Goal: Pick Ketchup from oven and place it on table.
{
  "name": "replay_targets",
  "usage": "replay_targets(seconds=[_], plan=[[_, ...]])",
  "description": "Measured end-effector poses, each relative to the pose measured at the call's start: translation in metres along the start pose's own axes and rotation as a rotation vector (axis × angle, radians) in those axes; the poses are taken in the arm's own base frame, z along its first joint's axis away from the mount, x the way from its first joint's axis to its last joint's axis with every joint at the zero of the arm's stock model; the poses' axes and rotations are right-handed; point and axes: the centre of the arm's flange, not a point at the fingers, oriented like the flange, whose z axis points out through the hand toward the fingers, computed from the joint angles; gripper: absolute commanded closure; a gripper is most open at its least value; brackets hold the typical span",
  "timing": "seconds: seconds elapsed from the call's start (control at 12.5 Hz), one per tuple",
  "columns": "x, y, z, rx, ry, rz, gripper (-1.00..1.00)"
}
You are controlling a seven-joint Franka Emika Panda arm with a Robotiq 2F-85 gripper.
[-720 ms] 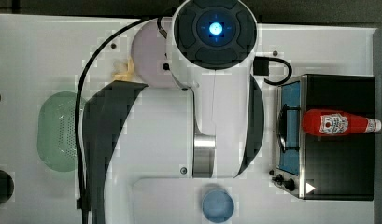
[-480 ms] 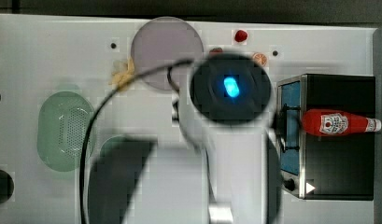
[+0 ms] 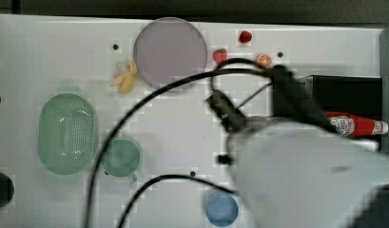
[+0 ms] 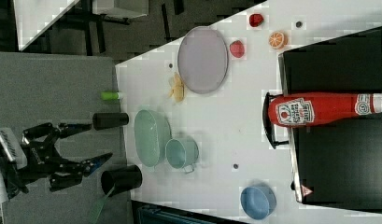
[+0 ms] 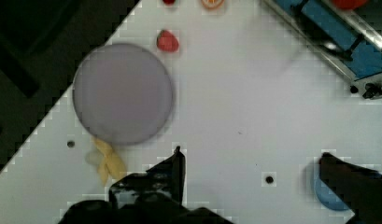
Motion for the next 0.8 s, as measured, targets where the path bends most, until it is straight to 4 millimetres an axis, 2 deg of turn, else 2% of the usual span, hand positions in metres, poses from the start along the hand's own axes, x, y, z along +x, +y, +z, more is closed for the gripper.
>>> replay_targets(seconds=[0.16, 0.32, 0.48, 0.64, 0.8], plan=[[0.041, 0.021, 0.018, 0.021, 0.013, 0.082, -1.0], [0.09, 0.053, 0.051, -0.006, 0.007, 0.188, -1.0], [0.135, 0.098, 0.091, -0.037, -0.008, 0.31, -1.0], [0.179, 0.15, 0.125, -0.054, 0.018, 0.44, -1.0], [0.204, 0.2, 0.15, -0.108, 0.02, 0.547, -1.0]])
